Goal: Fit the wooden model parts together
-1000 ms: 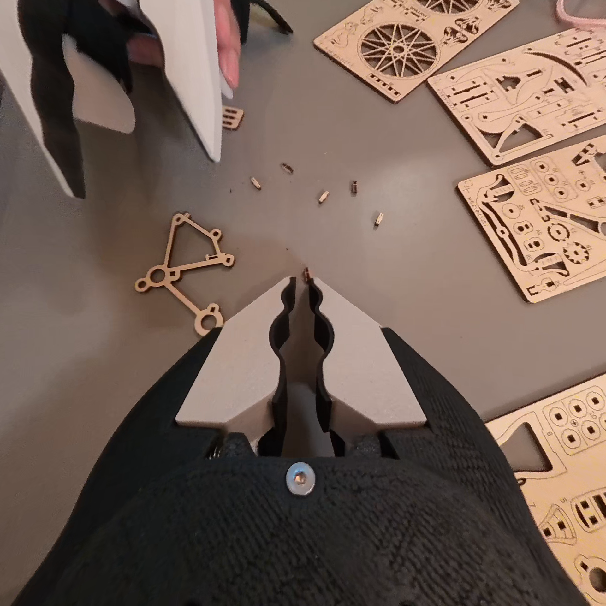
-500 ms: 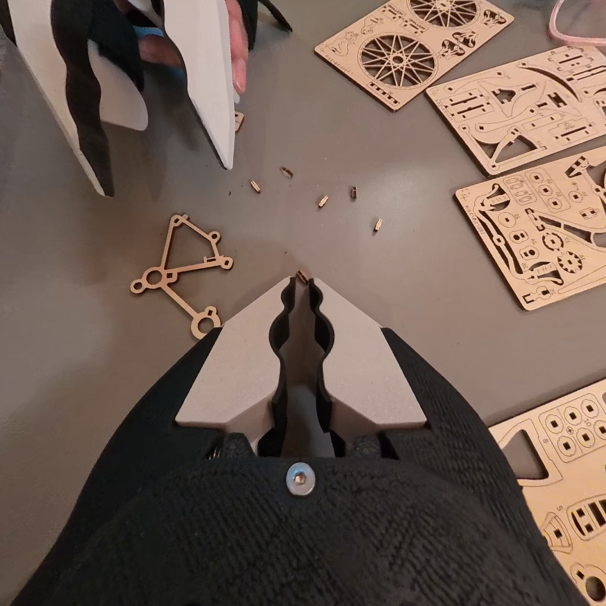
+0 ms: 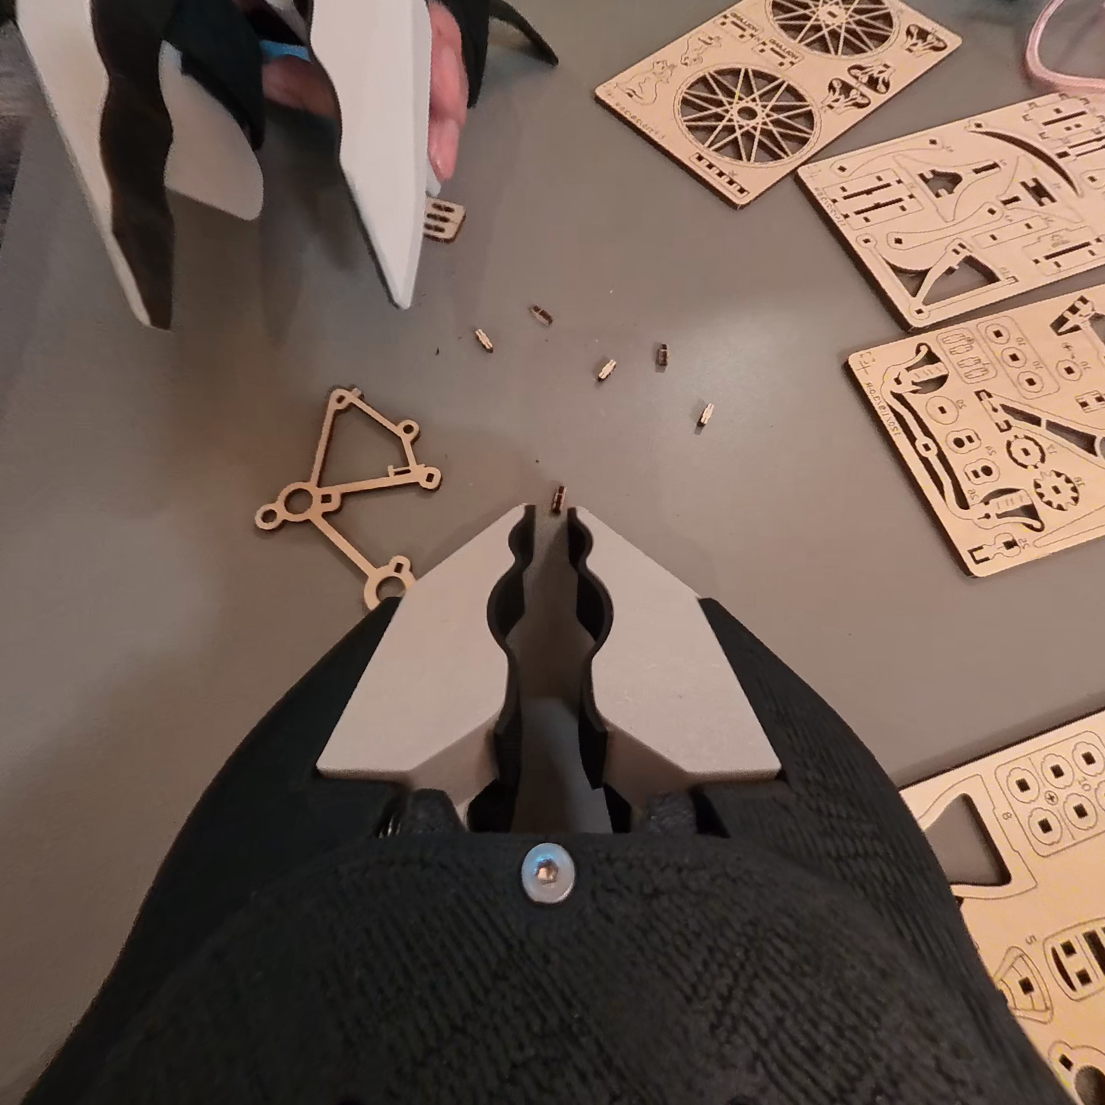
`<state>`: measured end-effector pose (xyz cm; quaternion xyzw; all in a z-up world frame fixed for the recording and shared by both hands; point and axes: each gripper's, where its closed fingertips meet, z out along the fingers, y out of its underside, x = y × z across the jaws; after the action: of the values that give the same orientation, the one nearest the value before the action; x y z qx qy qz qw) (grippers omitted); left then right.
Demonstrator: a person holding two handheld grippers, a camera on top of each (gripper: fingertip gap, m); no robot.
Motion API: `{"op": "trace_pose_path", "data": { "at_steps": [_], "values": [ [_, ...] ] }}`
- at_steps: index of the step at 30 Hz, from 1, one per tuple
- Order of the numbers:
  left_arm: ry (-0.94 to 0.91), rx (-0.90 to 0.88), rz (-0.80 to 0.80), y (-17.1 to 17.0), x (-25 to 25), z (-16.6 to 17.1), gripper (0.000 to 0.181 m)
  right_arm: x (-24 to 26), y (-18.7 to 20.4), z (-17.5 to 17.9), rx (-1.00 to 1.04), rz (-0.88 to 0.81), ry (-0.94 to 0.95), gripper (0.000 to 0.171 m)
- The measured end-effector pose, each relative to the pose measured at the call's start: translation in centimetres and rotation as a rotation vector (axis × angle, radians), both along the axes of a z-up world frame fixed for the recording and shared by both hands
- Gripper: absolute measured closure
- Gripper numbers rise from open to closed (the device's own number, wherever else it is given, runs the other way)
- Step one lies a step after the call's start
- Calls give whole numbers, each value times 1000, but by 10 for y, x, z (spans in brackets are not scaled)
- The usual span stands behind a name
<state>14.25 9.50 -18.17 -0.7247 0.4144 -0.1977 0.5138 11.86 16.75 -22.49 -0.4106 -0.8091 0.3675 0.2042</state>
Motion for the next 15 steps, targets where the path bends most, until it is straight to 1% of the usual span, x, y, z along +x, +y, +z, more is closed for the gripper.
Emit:
{"op": "trace_pose_path", "data": {
  "at_steps": [3, 15],
  "values": [
    [-10, -14, -5, 0, 1, -1, 118, -1, -1, 0, -3, -3, 8, 162],
    [-4, -19, -14, -3, 3, -3, 117, -3, -3, -1, 29, -14, 12, 165]
  ]
}}
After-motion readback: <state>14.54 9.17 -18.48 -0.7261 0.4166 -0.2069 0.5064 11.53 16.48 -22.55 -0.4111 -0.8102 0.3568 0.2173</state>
